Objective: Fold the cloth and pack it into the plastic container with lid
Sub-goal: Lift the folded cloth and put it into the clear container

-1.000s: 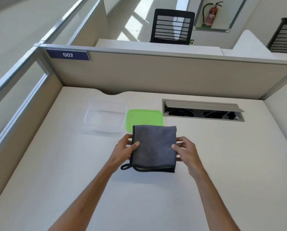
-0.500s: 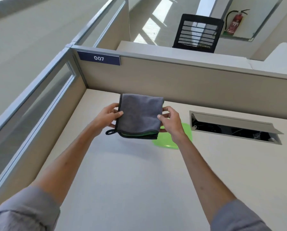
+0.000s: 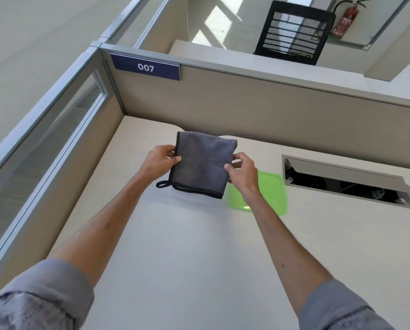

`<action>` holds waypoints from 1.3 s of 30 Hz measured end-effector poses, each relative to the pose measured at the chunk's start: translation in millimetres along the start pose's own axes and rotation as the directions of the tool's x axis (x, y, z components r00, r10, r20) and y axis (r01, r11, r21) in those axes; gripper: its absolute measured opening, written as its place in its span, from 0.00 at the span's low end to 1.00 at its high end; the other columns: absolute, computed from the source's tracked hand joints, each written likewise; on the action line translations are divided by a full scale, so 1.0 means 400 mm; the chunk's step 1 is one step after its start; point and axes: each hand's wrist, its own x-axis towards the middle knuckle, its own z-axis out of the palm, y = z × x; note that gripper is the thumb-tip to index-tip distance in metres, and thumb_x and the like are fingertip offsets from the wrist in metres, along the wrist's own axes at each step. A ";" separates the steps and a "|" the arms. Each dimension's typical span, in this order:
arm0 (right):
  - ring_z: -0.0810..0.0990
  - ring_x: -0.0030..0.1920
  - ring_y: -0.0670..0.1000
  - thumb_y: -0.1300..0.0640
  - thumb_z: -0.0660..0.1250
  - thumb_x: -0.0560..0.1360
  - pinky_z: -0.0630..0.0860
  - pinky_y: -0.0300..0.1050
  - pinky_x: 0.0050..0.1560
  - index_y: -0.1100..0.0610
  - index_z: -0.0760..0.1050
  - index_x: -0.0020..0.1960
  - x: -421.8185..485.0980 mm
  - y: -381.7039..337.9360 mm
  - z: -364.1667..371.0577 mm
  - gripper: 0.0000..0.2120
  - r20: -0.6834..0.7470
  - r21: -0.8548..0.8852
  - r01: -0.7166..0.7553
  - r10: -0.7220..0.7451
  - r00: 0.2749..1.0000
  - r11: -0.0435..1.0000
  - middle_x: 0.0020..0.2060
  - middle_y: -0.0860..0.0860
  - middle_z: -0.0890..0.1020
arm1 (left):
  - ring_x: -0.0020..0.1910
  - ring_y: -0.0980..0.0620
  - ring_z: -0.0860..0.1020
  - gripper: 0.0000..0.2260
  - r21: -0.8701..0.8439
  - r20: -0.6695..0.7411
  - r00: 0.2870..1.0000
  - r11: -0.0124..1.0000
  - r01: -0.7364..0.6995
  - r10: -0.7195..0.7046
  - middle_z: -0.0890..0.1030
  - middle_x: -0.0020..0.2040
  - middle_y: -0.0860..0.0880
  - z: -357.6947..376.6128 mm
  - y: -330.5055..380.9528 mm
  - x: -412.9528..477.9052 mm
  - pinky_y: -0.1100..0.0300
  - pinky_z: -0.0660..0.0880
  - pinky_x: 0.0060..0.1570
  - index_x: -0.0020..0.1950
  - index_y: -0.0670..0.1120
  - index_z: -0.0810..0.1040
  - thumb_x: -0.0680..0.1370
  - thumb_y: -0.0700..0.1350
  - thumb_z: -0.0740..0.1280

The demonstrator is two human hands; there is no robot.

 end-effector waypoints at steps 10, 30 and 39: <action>0.75 0.61 0.59 0.58 0.76 0.74 0.77 0.55 0.50 0.54 0.83 0.53 -0.016 0.025 0.022 0.08 -0.080 -0.511 0.107 -0.171 0.982 0.853 0.57 0.53 0.75 | 0.65 0.39 0.78 0.16 0.582 -0.036 0.995 0.811 -0.058 0.097 0.74 0.67 0.43 0.046 -0.011 -0.028 0.42 0.82 0.57 0.64 0.43 0.86 0.79 0.49 0.79; 0.78 0.70 0.57 0.57 0.70 0.82 0.74 0.57 0.71 0.56 0.77 0.75 0.023 0.003 0.030 0.22 0.101 -0.622 0.482 -0.547 0.831 0.617 0.65 0.52 0.84 | 0.87 0.41 0.66 0.25 0.808 0.041 0.749 0.419 -0.414 0.661 0.74 0.83 0.44 0.116 0.022 0.008 0.41 0.63 0.85 0.85 0.45 0.69 0.87 0.43 0.65; 0.76 0.52 0.58 0.70 0.69 0.74 0.77 0.52 0.53 0.58 0.82 0.56 -0.015 0.078 0.053 0.13 0.143 -0.688 0.598 -0.732 0.666 0.410 0.51 0.53 0.82 | 0.65 0.41 0.86 0.26 0.731 0.096 0.739 0.456 -0.507 0.667 0.88 0.65 0.44 0.125 -0.022 -0.028 0.47 0.81 0.69 0.72 0.41 0.83 0.74 0.28 0.75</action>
